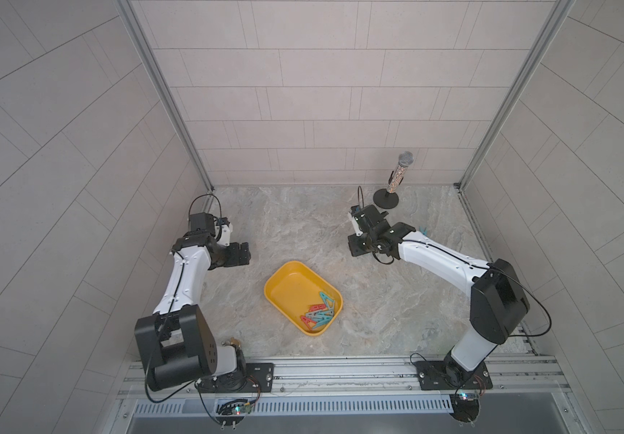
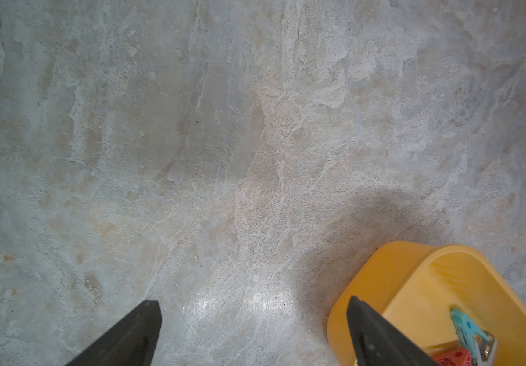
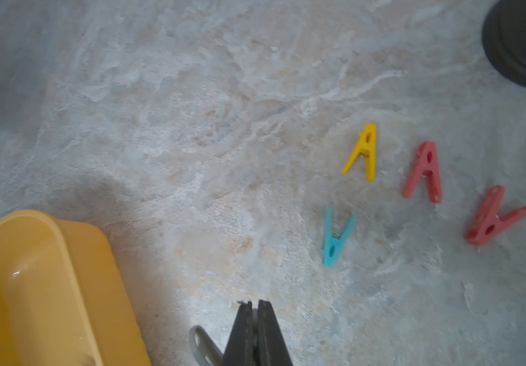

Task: Take the clothespins out of the storage box
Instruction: Place the clothespin at the center of the board.

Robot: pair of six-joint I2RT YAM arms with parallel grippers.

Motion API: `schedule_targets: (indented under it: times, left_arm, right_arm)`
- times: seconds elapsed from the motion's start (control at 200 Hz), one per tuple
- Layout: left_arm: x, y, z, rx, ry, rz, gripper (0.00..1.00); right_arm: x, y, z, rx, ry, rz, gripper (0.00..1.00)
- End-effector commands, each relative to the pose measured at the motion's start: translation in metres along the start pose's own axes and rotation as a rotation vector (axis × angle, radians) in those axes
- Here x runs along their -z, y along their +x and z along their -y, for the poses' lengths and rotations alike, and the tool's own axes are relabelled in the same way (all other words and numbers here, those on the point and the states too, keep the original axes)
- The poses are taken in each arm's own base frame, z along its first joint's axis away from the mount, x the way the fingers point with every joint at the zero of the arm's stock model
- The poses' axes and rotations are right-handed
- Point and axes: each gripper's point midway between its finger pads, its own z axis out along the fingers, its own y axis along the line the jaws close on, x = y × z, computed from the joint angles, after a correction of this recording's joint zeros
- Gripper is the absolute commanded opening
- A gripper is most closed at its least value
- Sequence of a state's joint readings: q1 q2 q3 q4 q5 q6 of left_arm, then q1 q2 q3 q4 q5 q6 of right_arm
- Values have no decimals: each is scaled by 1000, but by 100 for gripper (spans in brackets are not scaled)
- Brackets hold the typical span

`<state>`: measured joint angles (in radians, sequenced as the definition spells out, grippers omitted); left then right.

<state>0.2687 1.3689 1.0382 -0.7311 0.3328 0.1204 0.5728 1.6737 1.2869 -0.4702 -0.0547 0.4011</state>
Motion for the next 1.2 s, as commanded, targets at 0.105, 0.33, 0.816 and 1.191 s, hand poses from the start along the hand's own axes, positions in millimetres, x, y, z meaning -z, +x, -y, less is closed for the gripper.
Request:
schedule_targets:
  times: [0.105, 0.33, 0.816, 1.191]
  left_arm:
    - [4, -6, -3, 7, -6, 14, 100]
    - [4, -5, -2, 7, -5, 13, 100]
    - [5, -6, -3, 7, -7, 15, 100]
    - [4, -5, -3, 7, -6, 12, 100]
  right_arm:
    - [0, 11, 48, -153, 116, -3, 0]
    - [-16, 28, 84, -245, 204, -56, 0]
    - [-57, 29, 122, -317, 353, -113, 0]
    - [-80, 32, 137, -345, 430, -140, 0]
